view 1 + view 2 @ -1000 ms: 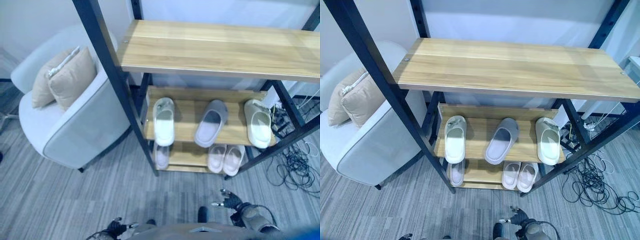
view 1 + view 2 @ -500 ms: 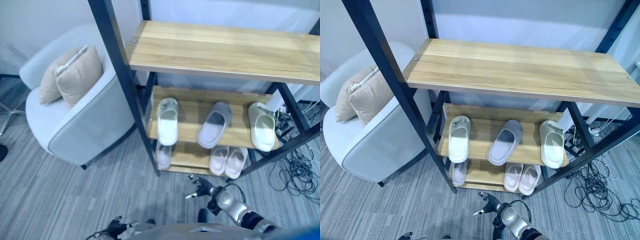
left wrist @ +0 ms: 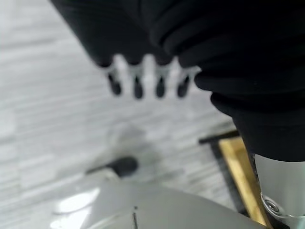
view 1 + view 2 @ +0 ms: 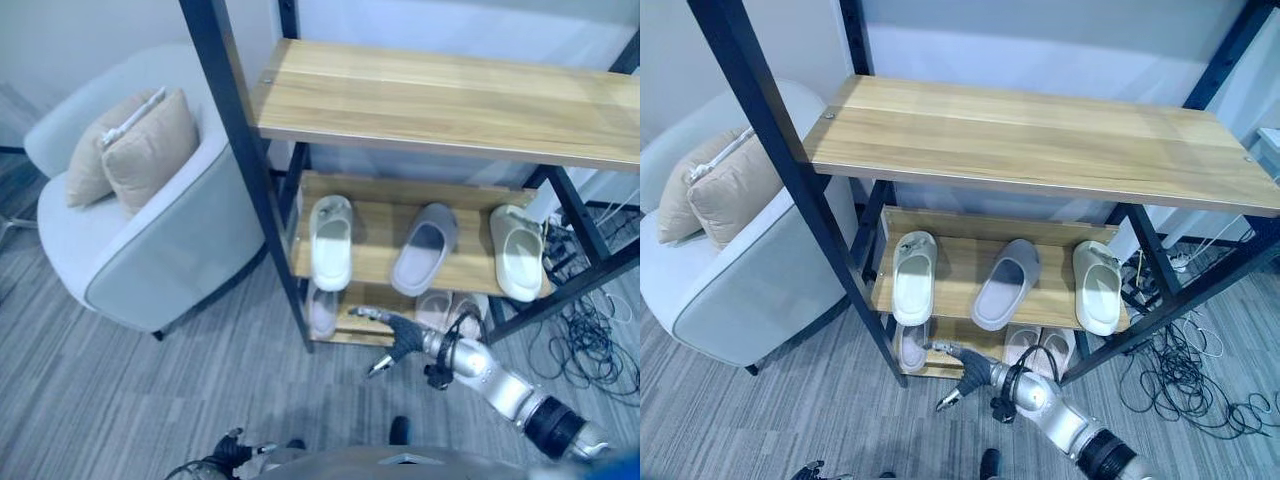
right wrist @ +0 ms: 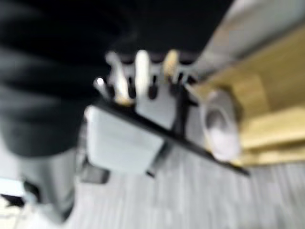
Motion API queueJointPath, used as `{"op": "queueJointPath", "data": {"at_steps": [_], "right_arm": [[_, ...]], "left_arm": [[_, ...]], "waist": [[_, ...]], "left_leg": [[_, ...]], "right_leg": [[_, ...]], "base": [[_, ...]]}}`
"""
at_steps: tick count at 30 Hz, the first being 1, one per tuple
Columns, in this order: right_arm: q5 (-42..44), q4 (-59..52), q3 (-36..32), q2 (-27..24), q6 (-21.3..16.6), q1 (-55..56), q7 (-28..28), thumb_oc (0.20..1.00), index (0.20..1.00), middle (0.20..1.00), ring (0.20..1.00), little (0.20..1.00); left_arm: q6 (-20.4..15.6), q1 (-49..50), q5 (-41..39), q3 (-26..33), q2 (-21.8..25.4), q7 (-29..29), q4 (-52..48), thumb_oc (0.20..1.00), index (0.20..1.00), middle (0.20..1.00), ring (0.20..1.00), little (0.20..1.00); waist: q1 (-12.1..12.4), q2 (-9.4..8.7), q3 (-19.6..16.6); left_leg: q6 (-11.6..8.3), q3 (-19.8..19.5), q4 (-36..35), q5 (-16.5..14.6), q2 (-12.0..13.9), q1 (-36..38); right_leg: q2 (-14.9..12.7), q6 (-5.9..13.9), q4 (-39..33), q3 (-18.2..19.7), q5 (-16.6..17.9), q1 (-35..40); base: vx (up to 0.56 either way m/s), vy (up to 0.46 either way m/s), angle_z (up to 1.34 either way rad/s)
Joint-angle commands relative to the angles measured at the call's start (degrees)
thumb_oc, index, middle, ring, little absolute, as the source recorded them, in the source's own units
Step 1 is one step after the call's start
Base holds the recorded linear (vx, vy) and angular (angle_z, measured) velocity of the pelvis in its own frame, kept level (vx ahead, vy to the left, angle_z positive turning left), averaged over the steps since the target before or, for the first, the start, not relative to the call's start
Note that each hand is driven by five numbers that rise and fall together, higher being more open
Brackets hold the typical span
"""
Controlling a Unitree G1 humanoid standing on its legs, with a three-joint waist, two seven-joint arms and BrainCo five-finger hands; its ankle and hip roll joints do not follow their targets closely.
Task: Arrange the slippers neatly on the shoe rack.
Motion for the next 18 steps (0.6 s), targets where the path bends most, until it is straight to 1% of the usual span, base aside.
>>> {"op": "queueJointPath", "data": {"at_steps": [1,3,5,6,7,9,11,12,13,15,16,17,18], "right_arm": [[1.5,-5.3,-1.8,-3.2,-4.3,1.0,-0.2,1.0,1.0,1.0,1.0,1.0],[1.5,-9.9,-5.6,-4.6,-5.1,3.0,-1.7,1.0,1.0,1.0,1.0,1.0],[1.8,-12.1,-7.7,-4.8,-5.5,4.2,-2.8,1.0,1.0,1.0,1.0,1.0],[1.8,-12.1,-7.7,-4.8,-5.5,4.2,-2.8,1.0,1.0,1.0,1.0,1.0],[1.4,-13.7,-10.1,-4.9,-5.9,4.8,-4.4,1.0,1.0,1.0,1.0,1.0],[0.7,-14.9,-12.7,-4.7,-6.3,5.3,-6.5,1.0,1.0,1.0,1.0,1.0],[0.1,-15.1,-13.9,-4.6,-6.3,5.5,-7.6,1.0,1.0,1.0,1.0,1.0],[-1.0,-14.7,-16.4,-4.2,-6.5,6.0,-9.9,1.0,1.0,1.0,1.0,1.0],[-1.0,-14.7,-16.4,-4.2,-6.5,6.0,-9.9,1.0,1.0,1.0,1.0,1.0],[-1.9,-14.0,-18.9,-3.7,-6.4,6.5,-12.1,1.0,1.0,1.0,1.0,1.0],[-2.8,-13.1,-21.6,-3.4,-6.4,6.9,-14.1,1.0,1.0,1.0,1.0,1.0],[-3.0,-12.4,-22.5,-3.1,-6.2,7.0,-15.0,1.0,1.0,1.0,1.0,1.0],[-3.0,-12.4,-22.6,-3.1,-6.2,7.0,-15.0,1.0,1.0,1.0,1.0,1.0]], "left_arm": [[-1.1,-3.2,3.9,-3.6,-2.2,-0.3,6.1,1.0,1.0,1.0,1.0,1.0],[-1.3,-4.0,4.1,-4.1,-2.8,-0.5,5.7,1.0,1.0,1.0,1.0,1.0],[-1.5,-4.2,3.9,-4.3,-3.1,-0.5,5.6,1.0,1.0,1.0,1.0,1.0],[-1.5,-4.2,3.9,-4.4,-3.1,-0.5,5.6,1.0,1.0,1.0,1.0,1.0],[-1.5,-4.4,3.7,-4.4,-3.3,-0.5,5.6,1.0,1.0,1.0,1.0,1.0],[-1.6,-4.4,3.5,-4.4,-3.4,-0.4,5.5,1.0,1.0,1.0,1.0,1.0],[-1.6,-4.4,3.3,-4.5,-3.5,-0.4,5.4,1.0,1.0,1.0,1.0,1.0],[-1.7,-4.3,3.3,-4.4,-3.7,-0.3,5.4,1.0,1.0,1.0,1.0,1.0],[-1.7,-4.3,3.3,-4.4,-3.7,-0.3,5.4,1.0,1.0,1.0,1.0,1.0],[-1.6,-4.2,3.4,-4.4,-3.7,-0.3,5.3,1.0,1.0,1.0,1.0,1.0],[-1.8,-3.9,3.5,-4.4,-3.7,-0.3,5.2,1.0,1.0,1.0,1.0,1.0],[-1.8,-3.7,3.5,-4.5,-3.7,-0.4,5.2,1.0,1.0,1.0,1.0,1.0],[-1.8,-3.8,3.5,-4.5,-3.7,-0.4,5.2,1.0,1.0,1.0,1.0,1.0]], "waist": [[-0.2,1.05,-1.1],[-0.6,1.15,-1.3],[-0.6,1.19,-1.5],[-0.6,1.2,-1.5],[-0.8,1.29,-1.7],[-0.9,1.32,-1.8],[-0.9,1.31,-1.8],[-1.0,1.35,-1.9],[-0.9,1.34,-1.9],[-0.9,1.37,-1.9],[-0.8,1.38,-2.0],[-0.7,1.42,-1.9],[-0.7,1.39,-1.9]], "left_leg": [[-2.05,-2.9,0.2,5.3,2.1,-4.9],[-2.04,-2.9,0.2,5.3,2.1,-5.1],[-2.06,-2.9,0.2,5.3,2.1,-5.1],[-2.06,-2.9,0.2,5.3,2.1,-5.1],[-2.05,-2.9,0.2,5.3,2.2,-5.2],[-2.05,-2.9,0.2,5.3,2.2,-5.3],[-2.01,-2.9,0.2,5.2,2.2,-5.3],[-1.96,-3.0,0.2,5.2,2.1,-5.4],[-1.96,-3.0,0.2,5.2,2.1,-5.4],[-1.9,-3.1,0.2,5.1,2.0,-5.4],[-1.84,-3.2,0.2,5.0,2.0,-5.4],[-1.86,-3.2,0.2,4.5,2.1,-5.0],[-1.81,-3.3,0.2,4.9,2.0,-5.3]], "right_leg": [[-1.3,4.86,0.8,-0.6,-7.4,6.8],[-1.3,4.95,0.8,-0.8,-7.3,6.7],[-1.2,5.01,0.8,-0.8,-7.2,6.6],[-1.2,5.01,0.8,-0.8,-7.2,6.6],[-1.2,5.07,0.8,-0.7,-7.2,6.4],[-1.1,5.07,0.8,-0.7,-7.2,6.3],[-1.0,5.07,0.8,-0.6,-7.2,6.3],[-0.9,5.08,0.8,-0.7,-7.3,6.2],[-0.9,5.08,0.8,-0.7,-7.3,6.2],[-0.9,5.04,0.8,-0.7,-7.3,6.2],[-0.8,5.01,0.8,-0.7,-7.4,6.3],[-0.7,4.98,0.8,-0.8,-7.8,6.6],[-0.8,4.98,0.8,-0.8,-7.4,6.4]], "base": [[0.0,0.0,0.0],[0.0,0.0,0.0],[0.0,0.0,0.0],[0.0,0.0,0.0],[0.0,0.0,0.0],[0.0,0.0,0.0],[0.0,0.0,0.0],[0.0,0.0,0.0],[0.0,0.0,0.0],[0.0,0.0,0.0],[0.05,0.001,0.02],[0.0,0.0,0.0],[0.04,-0.005,0.01]]}}
